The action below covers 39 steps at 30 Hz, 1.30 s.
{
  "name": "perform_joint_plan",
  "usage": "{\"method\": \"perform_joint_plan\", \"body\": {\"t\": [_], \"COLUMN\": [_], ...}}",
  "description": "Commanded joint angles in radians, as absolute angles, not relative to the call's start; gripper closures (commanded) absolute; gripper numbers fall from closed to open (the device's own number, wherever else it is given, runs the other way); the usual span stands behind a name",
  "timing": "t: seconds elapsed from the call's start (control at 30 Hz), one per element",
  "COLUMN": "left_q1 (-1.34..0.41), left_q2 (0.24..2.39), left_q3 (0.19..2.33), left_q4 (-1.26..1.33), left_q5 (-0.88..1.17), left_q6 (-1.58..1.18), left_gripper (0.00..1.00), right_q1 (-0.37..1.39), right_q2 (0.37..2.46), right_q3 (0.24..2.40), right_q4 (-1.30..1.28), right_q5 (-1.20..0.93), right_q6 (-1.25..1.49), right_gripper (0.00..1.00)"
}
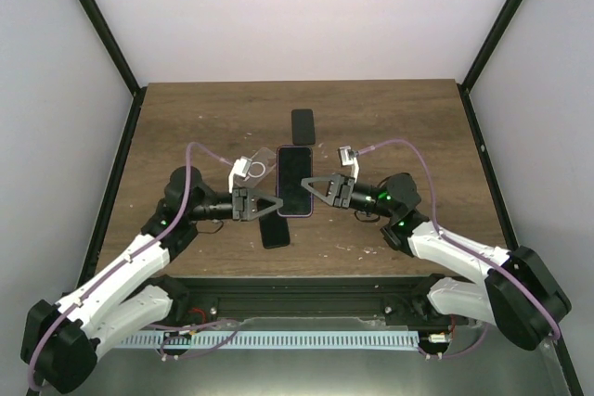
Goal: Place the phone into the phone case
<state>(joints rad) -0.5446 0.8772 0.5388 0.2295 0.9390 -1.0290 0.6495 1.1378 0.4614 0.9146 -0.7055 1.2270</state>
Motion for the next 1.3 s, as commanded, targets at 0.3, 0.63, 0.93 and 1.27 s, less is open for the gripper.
{"method": "perform_joint_plan", "body": {"t": [0.3, 0.63, 0.93, 1.27], "left_q1": [-0.549, -0.494, -0.492, -0.492], "left_q2": [0.863, 0.842, 0.911, 0.898], "left_q3": [0.615, 0.666, 0.729, 0.805], "left_q4": [0.052, 0.087, 0.035, -0.188], "left_q5": [0.881, 0.824, 0.812, 0.701], "left_q6": [-0.928, -0.920, -0.837, -0.669], "left_gripper": [0.51, 0.53, 0.89, 1.00], "right_q1": [0.657, 0.657, 0.668, 0.670], "right_q2": [1.123, 1.096, 1.091, 1.086], "right_q3": [0.521, 0.491, 0.480, 0.495], "right_q4": [0.919, 0.895, 0.855, 0.788], "right_q5": [-0.782, -0.907, -0.938, -0.904], "right_q6": [1.113, 1.071, 1.055, 1.036], "right_gripper": [0.93, 0.92, 0.92, 0.91]}}
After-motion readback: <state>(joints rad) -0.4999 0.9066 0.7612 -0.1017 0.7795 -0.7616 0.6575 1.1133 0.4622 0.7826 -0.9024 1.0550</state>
